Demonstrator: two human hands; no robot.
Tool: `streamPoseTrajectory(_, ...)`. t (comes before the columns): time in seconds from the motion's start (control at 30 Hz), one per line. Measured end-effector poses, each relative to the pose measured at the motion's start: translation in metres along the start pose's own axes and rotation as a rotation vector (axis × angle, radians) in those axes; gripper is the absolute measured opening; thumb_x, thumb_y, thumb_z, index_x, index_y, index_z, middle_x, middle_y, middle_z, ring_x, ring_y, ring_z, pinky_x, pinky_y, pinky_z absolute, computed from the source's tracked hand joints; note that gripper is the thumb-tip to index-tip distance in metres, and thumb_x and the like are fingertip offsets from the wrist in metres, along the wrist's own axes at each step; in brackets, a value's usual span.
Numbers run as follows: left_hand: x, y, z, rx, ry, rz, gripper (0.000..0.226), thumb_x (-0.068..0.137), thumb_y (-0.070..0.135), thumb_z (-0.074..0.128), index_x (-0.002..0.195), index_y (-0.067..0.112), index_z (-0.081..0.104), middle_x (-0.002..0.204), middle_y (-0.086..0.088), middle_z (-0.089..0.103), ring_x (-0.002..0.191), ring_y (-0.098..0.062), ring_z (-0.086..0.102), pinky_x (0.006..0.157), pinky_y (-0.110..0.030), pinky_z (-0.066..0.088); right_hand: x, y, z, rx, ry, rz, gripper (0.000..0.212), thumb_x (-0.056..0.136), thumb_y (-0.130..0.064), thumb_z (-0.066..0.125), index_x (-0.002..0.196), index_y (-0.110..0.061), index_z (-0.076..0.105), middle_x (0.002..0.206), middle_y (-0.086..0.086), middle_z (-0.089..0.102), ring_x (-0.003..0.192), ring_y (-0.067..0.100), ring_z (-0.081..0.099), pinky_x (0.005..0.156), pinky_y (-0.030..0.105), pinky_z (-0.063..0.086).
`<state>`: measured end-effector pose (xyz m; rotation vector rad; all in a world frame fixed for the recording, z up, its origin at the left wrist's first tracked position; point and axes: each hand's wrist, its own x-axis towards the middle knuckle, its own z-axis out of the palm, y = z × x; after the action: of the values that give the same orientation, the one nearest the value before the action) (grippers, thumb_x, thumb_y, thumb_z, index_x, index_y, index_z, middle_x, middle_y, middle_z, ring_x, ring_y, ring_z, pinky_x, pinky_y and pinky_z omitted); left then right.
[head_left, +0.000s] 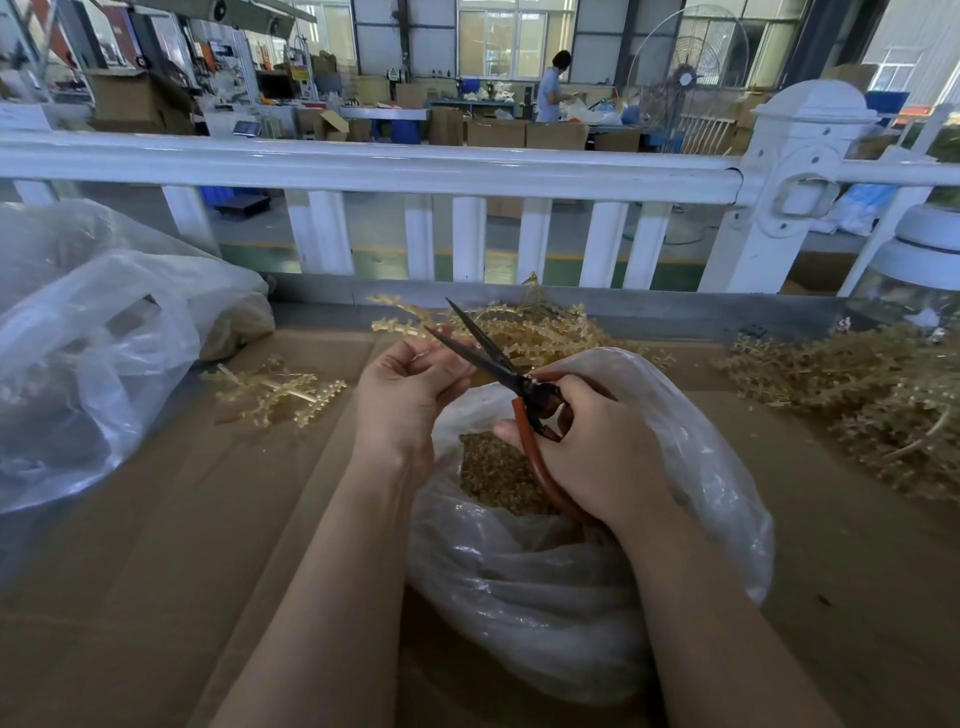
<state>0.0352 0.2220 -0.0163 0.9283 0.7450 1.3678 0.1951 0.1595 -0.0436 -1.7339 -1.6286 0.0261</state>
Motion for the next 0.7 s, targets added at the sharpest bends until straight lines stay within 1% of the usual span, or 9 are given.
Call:
streamPoseTrajectory(0.13, 0.0006, 0.0000, -0.0005, 0.071, -0.030, 0.057, 0.021, 0.084, -0.016, 0.060, 0.097, 0.000, 0.062, 0.071, 0.000, 0.072, 0.071, -0.011, 0.069, 0.074, -0.023, 0.056, 0.0005, 0.0002, -0.0001, -0.044, 0.017, 0.008, 0.066, 0.070, -0.085, 0.051, 0.106, -0.031, 0.062, 0.090, -0.025, 0.057, 0.078, -0.003, 0.052, 0.062, 0.006, 0.034)
streamPoseTrajectory(0.2, 0.0011, -0.0007, -0.0006, 0.123, -0.039, 0.086, 0.020, 0.083, -0.018, 0.061, 0.096, -0.003, 0.064, 0.072, -0.002, 0.071, 0.071, -0.013, 0.068, 0.074, -0.024, 0.056, 0.0009, 0.0003, 0.0007, -0.056, 0.013, 0.011, 0.069, 0.069, -0.086, 0.048, 0.105, -0.029, 0.062, 0.091, -0.023, 0.060, 0.079, -0.001, 0.054, 0.064, 0.012, 0.042)
streamPoseTrajectory(0.27, 0.0012, -0.0011, -0.0003, 0.172, -0.033, 0.121, 0.020, 0.082, -0.019, 0.060, 0.099, -0.010, 0.062, 0.070, -0.007, 0.065, 0.068, -0.013, 0.064, 0.072, -0.025, 0.055, 0.0012, 0.0002, 0.0010, -0.065, 0.017, 0.012, 0.071, 0.068, -0.087, 0.047, 0.105, -0.029, 0.063, 0.092, -0.021, 0.064, 0.079, 0.000, 0.057, 0.065, 0.015, 0.044)
streamPoseTrajectory(0.33, 0.0011, -0.0011, -0.0007, 0.190, -0.033, 0.142, 0.021, 0.082, -0.020, 0.060, 0.098, -0.008, 0.063, 0.071, -0.011, 0.061, 0.065, -0.013, 0.063, 0.068, -0.023, 0.053, 0.0014, -0.0004, 0.0005, -0.072, 0.026, 0.009, 0.074, 0.066, -0.090, 0.044, 0.104, -0.029, 0.064, 0.091, -0.021, 0.064, 0.078, 0.000, 0.056, 0.063, 0.011, 0.040)
streamPoseTrajectory(0.43, 0.0018, -0.0009, -0.0021, 0.184, -0.036, 0.150, 0.027, 0.083, -0.018, 0.061, 0.103, -0.002, 0.065, 0.066, -0.004, 0.063, 0.064, -0.010, 0.065, 0.068, -0.022, 0.053, 0.0017, 0.0000, -0.0002, -0.091, 0.032, 0.000, 0.074, 0.066, -0.090, 0.044, 0.103, -0.030, 0.065, 0.089, -0.020, 0.066, 0.076, -0.002, 0.054, 0.061, 0.007, 0.035)
streamPoseTrajectory(0.53, 0.0030, -0.0024, -0.0044, 0.188, -0.041, 0.160, 0.029, 0.083, -0.015, 0.064, 0.111, -0.007, 0.063, 0.065, -0.002, 0.065, 0.063, -0.008, 0.065, 0.070, -0.025, 0.052, 0.0016, 0.0019, 0.0012, -0.111, 0.041, -0.005, 0.069, 0.069, -0.088, 0.047, 0.099, -0.030, 0.067, 0.084, -0.018, 0.068, 0.073, -0.001, 0.055, 0.061, 0.012, 0.041)
streamPoseTrajectory(0.6, 0.0036, -0.0029, -0.0060, 0.200, -0.041, 0.165, 0.029, 0.083, -0.014, 0.065, 0.112, -0.011, 0.062, 0.072, -0.009, 0.065, 0.064, -0.009, 0.066, 0.071, -0.027, 0.052, 0.0013, 0.0026, 0.0021, -0.114, 0.054, -0.005, 0.067, 0.069, -0.088, 0.048, 0.097, -0.030, 0.067, 0.082, -0.018, 0.068, 0.071, -0.001, 0.054, 0.063, 0.014, 0.043)
streamPoseTrajectory(0.67, 0.0037, -0.0031, -0.0068, 0.210, -0.043, 0.171, 0.030, 0.083, -0.013, 0.066, 0.112, -0.016, 0.059, 0.076, -0.013, 0.065, 0.064, -0.010, 0.065, 0.076, -0.033, 0.053, 0.0011, 0.0030, 0.0024, -0.113, 0.066, -0.014, 0.066, 0.070, -0.087, 0.050, 0.097, -0.029, 0.069, 0.082, -0.017, 0.069, 0.071, -0.001, 0.053, 0.065, 0.015, 0.044)
streamPoseTrajectory(0.7, 0.0040, -0.0031, -0.0070, 0.209, -0.040, 0.168, 0.030, 0.083, -0.013, 0.066, 0.111, -0.018, 0.058, 0.073, -0.010, 0.065, 0.063, -0.010, 0.064, 0.078, -0.037, 0.053, 0.0011, 0.0031, 0.0025, -0.112, 0.067, -0.017, 0.066, 0.070, -0.086, 0.050, 0.097, -0.029, 0.069, 0.083, -0.016, 0.070, 0.071, -0.001, 0.053, 0.066, 0.015, 0.045)
